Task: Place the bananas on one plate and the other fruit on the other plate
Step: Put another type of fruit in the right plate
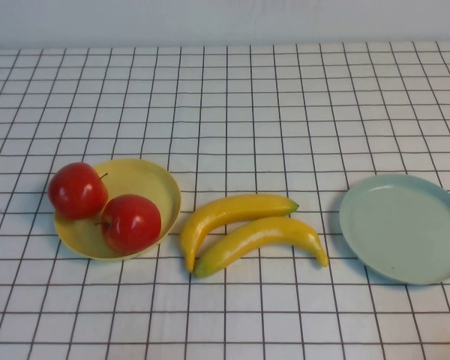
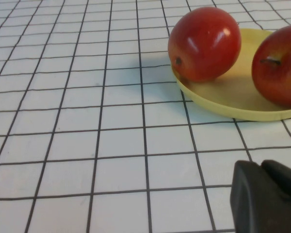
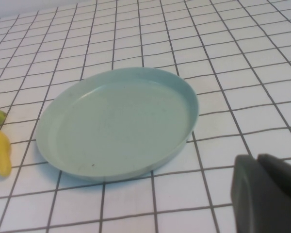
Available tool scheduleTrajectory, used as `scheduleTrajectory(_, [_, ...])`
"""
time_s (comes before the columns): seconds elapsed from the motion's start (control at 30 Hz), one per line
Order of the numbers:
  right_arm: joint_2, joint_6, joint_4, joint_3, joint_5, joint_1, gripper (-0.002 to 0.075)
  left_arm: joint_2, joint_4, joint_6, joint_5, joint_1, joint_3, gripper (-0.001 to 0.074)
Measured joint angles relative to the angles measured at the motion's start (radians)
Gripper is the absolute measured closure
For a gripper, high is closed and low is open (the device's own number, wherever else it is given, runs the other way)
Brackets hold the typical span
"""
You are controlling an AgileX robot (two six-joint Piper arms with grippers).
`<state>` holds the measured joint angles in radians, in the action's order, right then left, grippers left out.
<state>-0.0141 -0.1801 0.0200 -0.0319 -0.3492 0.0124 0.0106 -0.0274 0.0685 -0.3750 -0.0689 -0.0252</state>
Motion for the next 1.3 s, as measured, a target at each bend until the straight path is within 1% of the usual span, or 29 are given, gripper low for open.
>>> scheduleTrajectory(1.07, [0.000,0.000,0.004,0.000,0.015,0.000,0.0742,0.000,-0.006,0.000,0.000,-0.005,0.000,0.0738])
scheduleTrajectory(1.13, [0.000,-0.002,0.065,0.000,0.048,0.000,0.0742,0.000,-0.006,0.000,0.000,-0.005,0.000,0.0738])
scheduleTrajectory(1.2, [0.000,-0.031,0.250,0.000,0.116,0.000,0.0743,0.000,-0.006,0.000,0.000,-0.005,0.000,0.0738])
scheduleTrajectory(1.27, [0.000,-0.082,0.532,0.000,0.194,0.000,0.0742,0.000,-0.006,0.000,0.000,-0.005,0.000,0.0738])
scheduleTrajectory(1.3, [0.000,-0.099,0.645,0.000,0.230,0.000,0.0743,0.000,-0.006,0.000,0.000,-0.005,0.000,0.0738])
